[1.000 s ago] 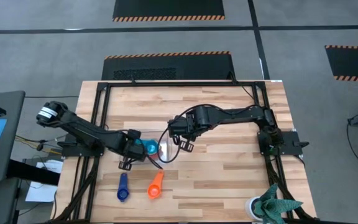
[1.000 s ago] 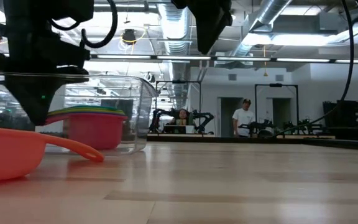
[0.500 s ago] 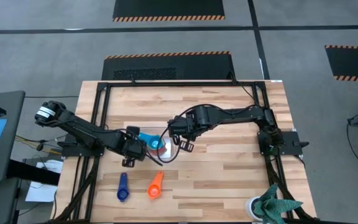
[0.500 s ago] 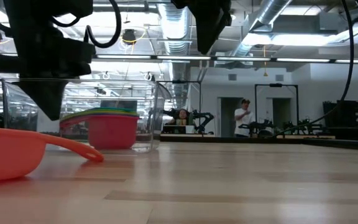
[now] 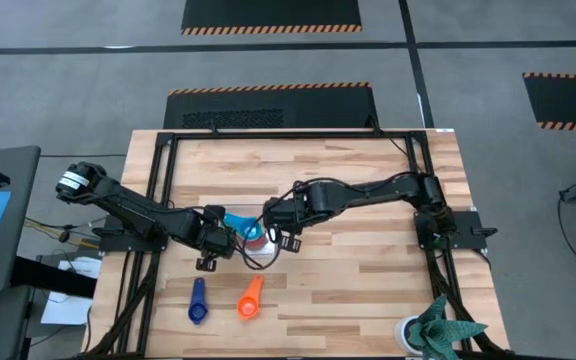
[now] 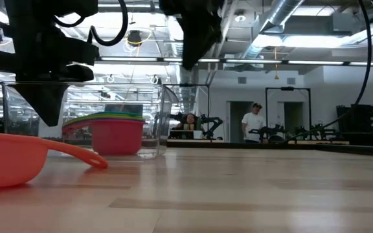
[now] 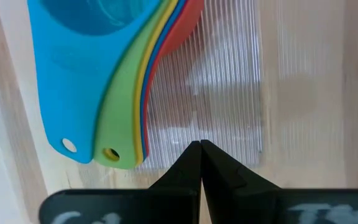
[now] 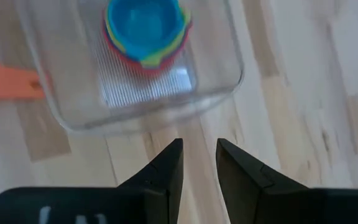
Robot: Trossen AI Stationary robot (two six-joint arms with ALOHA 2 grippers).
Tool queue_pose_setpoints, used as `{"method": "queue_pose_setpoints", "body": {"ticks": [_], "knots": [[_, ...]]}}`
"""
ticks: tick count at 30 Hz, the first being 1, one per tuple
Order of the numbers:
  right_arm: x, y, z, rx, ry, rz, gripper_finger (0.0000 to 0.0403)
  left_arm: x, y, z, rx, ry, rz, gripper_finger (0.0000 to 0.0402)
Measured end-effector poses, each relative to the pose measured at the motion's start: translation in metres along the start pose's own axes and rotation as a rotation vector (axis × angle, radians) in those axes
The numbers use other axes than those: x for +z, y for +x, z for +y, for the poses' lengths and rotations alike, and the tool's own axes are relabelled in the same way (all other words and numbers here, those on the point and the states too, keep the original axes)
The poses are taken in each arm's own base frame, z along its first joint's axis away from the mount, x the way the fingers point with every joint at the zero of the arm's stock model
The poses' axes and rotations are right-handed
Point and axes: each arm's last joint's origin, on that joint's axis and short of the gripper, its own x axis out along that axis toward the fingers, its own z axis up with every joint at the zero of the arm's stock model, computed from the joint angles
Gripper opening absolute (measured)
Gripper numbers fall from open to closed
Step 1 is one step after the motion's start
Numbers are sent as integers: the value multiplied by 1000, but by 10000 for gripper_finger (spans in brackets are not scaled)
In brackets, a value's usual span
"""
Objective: Nest measuring cups in basket
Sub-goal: Adjust the stacked measuring cup in the transparent bin
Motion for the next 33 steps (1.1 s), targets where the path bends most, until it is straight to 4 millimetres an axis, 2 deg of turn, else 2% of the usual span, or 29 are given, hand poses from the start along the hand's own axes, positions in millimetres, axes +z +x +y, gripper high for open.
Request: {"method": "queue_pose_setpoints", "body": {"ticks": [3,6,13,17,28,33], "knots": [[-6,7,7,-2,6,15,118,0,0,0,0,-1,-2,0],[-8,5,16,-1,-1,1,118,0,0,0,0,-1,-2,0],[-9,-11,31,-103,-30,-122,118,0,0,0,1,-2,-3,0],[-14,-14,28,-136,-63,-93,118,1,0,0,1,4,-8,0],[-9,-13,27,-137,-114,-124,118,1,0,0,2,-4,-8,0],[-17,5,30,-125,-97,-170,118,1,0,0,-1,-5,-7,0]]}}
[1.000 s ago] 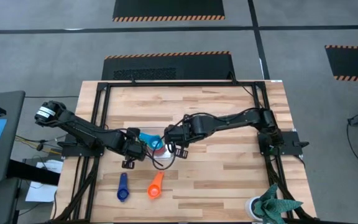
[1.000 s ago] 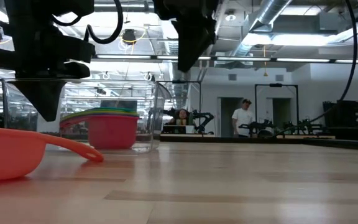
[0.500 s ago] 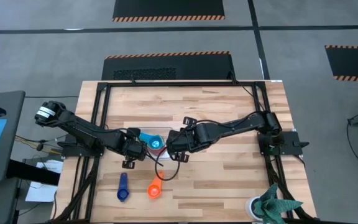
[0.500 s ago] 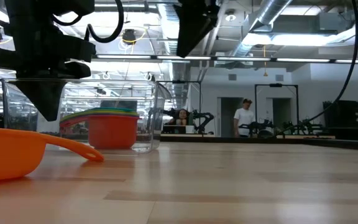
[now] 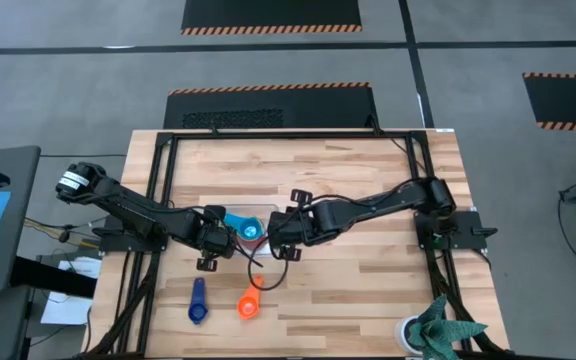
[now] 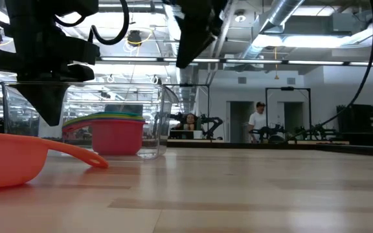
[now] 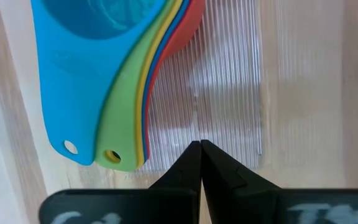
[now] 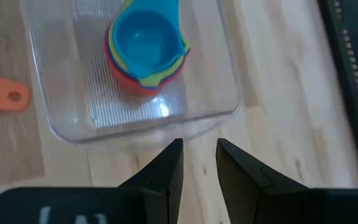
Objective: Nest measuring cups in basket
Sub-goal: Adjust the stacked measuring cup in the transparent bin
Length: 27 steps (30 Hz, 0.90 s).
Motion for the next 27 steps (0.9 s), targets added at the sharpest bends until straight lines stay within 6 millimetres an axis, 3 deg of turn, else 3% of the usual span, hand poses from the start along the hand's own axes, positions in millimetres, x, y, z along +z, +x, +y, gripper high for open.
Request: {"method": "queue_pose_setpoints", "body": {"ticks": [6,11,15,22,27], "knots": [[-4,-10,-5,64,44,-78,118,0,0,0,-4,0,1,0],[2,-9,-9,71,-50,-129,118,1,0,0,-5,-2,-9,0],[11,4,-11,165,-112,-210,118,1,0,0,-5,-3,-11,0],[-4,36,-15,307,-75,-192,118,2,0,0,-5,-5,-19,0],[-4,41,-16,331,-66,-232,118,3,0,-1,-6,-8,-30,0]]}}
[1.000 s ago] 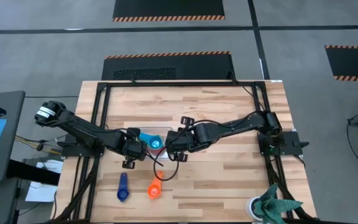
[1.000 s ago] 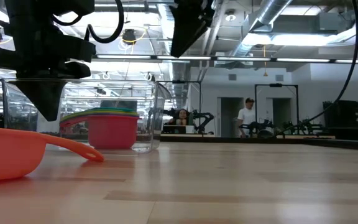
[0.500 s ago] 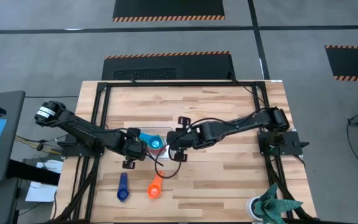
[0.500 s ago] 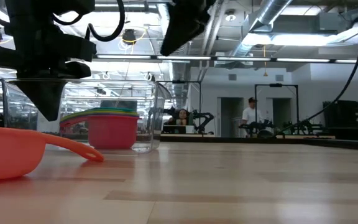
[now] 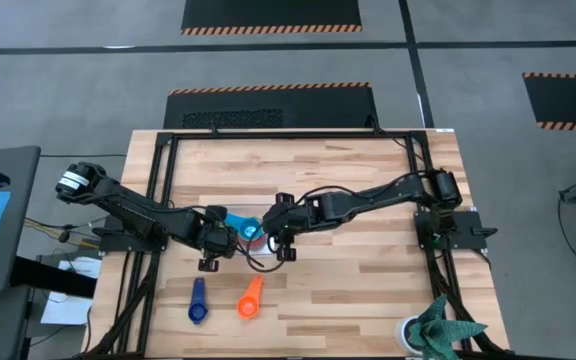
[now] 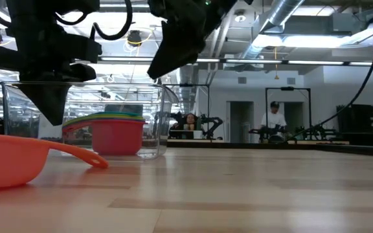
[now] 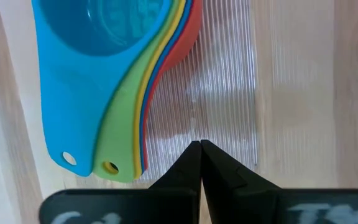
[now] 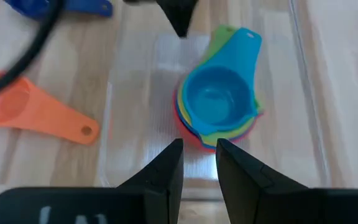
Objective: Nest measuring cups in basket
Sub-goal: Adjust the stacked measuring cup in the transparent bin
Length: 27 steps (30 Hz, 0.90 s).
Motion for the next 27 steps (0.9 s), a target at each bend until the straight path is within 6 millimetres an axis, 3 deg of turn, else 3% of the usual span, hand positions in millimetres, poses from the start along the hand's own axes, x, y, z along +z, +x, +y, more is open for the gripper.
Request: {"method": "queue_pose_setpoints", "body": {"ticks": [7,16,27], "knots": [[-13,10,-5,69,48,13,118,3,0,0,11,-8,-34,0],[-16,10,-4,72,43,31,118,8,0,-1,12,20,-83,0],[-21,8,3,79,38,97,118,9,1,9,114,-86,-95,0]]}}
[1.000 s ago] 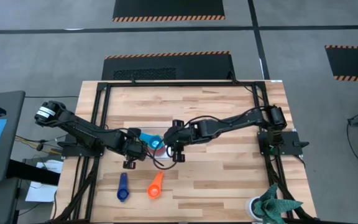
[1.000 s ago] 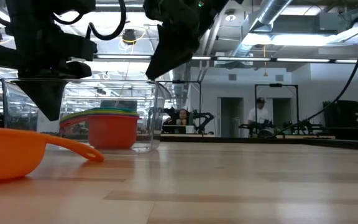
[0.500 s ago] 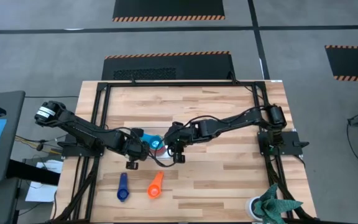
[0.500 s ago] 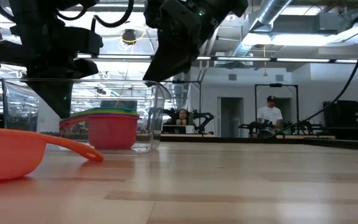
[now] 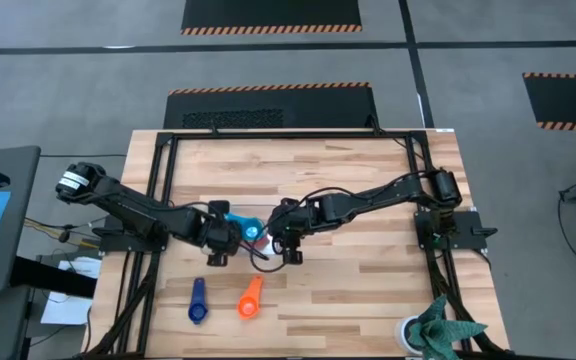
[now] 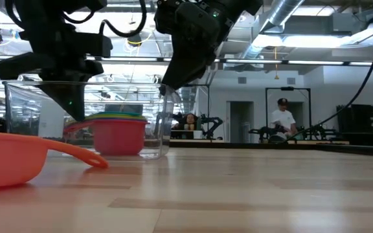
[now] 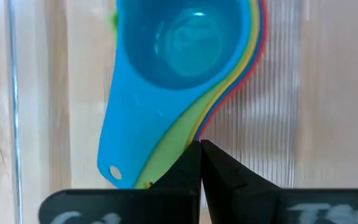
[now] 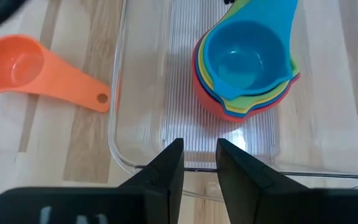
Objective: Nest measuring cups in basket
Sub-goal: Adjust the stacked measuring cup in the transparent bin
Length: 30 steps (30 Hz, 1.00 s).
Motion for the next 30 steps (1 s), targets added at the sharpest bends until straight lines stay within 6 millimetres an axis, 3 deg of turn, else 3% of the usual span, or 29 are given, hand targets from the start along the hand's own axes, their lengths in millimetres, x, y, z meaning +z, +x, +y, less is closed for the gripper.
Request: {"method": "queue_pose_setpoints", "body": {"ticks": [5,10,23,30], "knots": [[-1,0,1,1,-1,11,118,0,1,3,-16,-27,14,0],[-2,0,1,0,-2,16,118,-1,2,1,-161,-22,49,0],[-4,1,0,-4,-4,37,118,8,35,-3,-3,14,90,0],[-6,1,0,-6,11,56,118,10,32,0,35,-17,98,0]]}}
